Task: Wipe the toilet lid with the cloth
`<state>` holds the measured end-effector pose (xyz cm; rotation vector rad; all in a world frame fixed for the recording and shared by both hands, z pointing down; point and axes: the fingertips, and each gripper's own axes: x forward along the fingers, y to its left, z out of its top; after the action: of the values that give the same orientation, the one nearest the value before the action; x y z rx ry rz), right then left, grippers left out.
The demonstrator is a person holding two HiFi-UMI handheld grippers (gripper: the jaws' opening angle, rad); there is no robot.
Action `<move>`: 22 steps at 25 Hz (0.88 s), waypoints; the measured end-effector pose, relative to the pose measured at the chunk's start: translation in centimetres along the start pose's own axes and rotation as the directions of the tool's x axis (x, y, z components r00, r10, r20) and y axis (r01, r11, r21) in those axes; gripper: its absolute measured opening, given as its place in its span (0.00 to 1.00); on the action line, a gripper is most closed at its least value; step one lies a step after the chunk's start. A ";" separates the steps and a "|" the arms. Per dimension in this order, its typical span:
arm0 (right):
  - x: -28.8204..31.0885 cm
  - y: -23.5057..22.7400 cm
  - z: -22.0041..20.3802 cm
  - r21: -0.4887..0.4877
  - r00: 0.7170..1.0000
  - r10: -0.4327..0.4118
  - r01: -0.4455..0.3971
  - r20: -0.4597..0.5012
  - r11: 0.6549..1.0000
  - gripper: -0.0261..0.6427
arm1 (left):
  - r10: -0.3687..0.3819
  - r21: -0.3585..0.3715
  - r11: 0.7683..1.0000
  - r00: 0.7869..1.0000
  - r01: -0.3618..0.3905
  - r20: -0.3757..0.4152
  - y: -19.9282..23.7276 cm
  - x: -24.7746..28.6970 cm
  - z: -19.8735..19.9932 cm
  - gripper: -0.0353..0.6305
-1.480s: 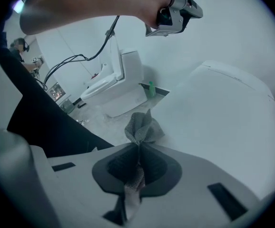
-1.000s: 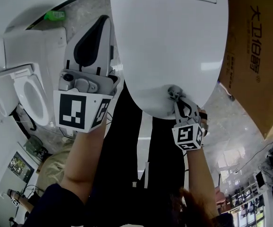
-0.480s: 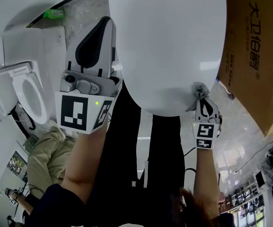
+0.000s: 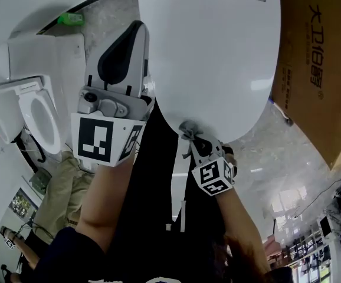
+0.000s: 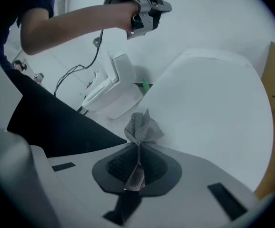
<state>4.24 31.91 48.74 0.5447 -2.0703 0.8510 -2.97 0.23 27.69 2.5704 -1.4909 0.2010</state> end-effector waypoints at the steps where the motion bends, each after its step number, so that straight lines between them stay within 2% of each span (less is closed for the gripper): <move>1: -0.5 -0.1 1.1 0.019 0.999 -0.007 0.006 0.034 1.000 0.09 | -0.001 0.007 1.000 1.000 0.001 0.001 0.0 0.0 0.4 0.08; 4: -3.8 -2.8 4.6 0.117 0.986 -0.077 0.059 0.149 0.991 0.09 | 0.007 0.018 1.000 1.000 -0.007 0.006 0.1 -0.2 2.2 0.08; 6: -7.1 -5.6 7.0 0.142 0.966 -0.143 0.114 0.217 0.983 0.09 | 0.011 0.020 1.000 1.000 -0.011 0.022 -0.1 -0.3 4.1 0.08; 8: -11.0 -8.5 10.0 0.151 0.935 -0.213 0.176 0.285 0.973 0.09 | 0.011 0.022 1.000 0.999 -0.012 0.043 -0.3 -0.7 6.5 0.08; 10: -15.5 -11.2 13.6 0.164 0.887 -0.288 0.244 0.361 0.956 0.09 | 0.009 0.037 0.999 0.998 -0.011 0.059 -0.6 -1.1 9.1 0.08; 12: -20.5 -13.6 17.5 0.176 0.820 -0.356 0.310 0.447 0.934 0.09 | 0.011 0.049 0.999 0.998 -0.014 0.069 -0.7 -1.4 11.8 0.08; 16: -31.1 -15.7 24.7 0.198 0.655 -0.432 0.402 0.619 0.894 0.09 | 0.026 0.063 0.997 0.996 -0.032 0.085 -0.8 -2.5 17.6 0.08; 19: -39.0 -14.7 29.5 0.220 0.534 -0.444 0.430 0.720 0.875 0.09 | 0.040 0.071 0.996 0.995 -0.047 0.096 -0.7 -3.9 22.4 0.08; 22: -46.0 -12.4 33.5 0.209 0.430 -0.419 0.455 0.800 0.865 0.09 | 0.050 0.078 0.995 0.992 -0.059 0.115 -1.1 -5.4 27.3 0.08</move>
<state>21.05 2.78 1.21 1.6566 -2.5388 0.1925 -3.77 -0.35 -0.14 2.6474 -1.6259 0.1269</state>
